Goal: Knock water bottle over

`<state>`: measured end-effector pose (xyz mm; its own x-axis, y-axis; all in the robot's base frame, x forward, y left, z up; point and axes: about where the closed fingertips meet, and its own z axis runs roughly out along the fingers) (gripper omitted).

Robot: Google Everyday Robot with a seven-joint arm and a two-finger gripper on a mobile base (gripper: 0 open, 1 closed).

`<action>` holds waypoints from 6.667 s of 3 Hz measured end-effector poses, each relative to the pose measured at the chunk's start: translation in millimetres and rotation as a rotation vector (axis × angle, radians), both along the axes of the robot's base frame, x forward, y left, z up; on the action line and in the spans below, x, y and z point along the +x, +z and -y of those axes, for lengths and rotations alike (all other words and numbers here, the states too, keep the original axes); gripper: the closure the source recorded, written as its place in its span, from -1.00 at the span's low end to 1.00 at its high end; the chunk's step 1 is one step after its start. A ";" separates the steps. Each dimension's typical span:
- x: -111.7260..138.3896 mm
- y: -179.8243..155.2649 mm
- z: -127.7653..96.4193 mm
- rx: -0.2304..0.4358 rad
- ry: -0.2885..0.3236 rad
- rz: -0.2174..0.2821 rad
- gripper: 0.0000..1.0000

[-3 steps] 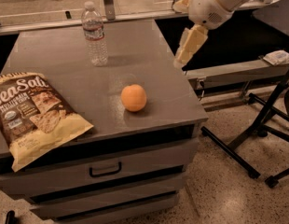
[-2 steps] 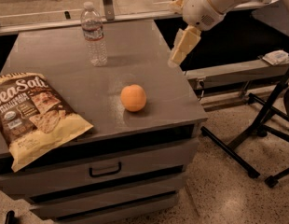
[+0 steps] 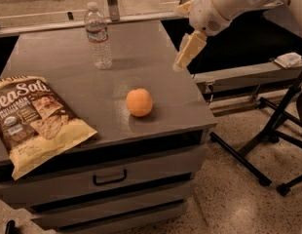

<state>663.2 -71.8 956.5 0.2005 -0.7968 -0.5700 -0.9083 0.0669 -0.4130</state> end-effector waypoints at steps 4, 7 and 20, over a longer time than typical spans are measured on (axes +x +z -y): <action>156.4 -45.3 -133.5 0.321 0.171 0.135 -1.00; 140.2 -49.3 -149.3 0.552 0.090 -0.035 -1.00; 43.7 -43.1 -178.3 -0.168 0.154 -0.157 -1.00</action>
Offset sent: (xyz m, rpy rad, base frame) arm 0.1962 0.1471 -0.0382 0.3401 -0.1799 0.2083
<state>706.9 106.5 913.4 0.2461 -0.8497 -0.4663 -0.9561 -0.1340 -0.2605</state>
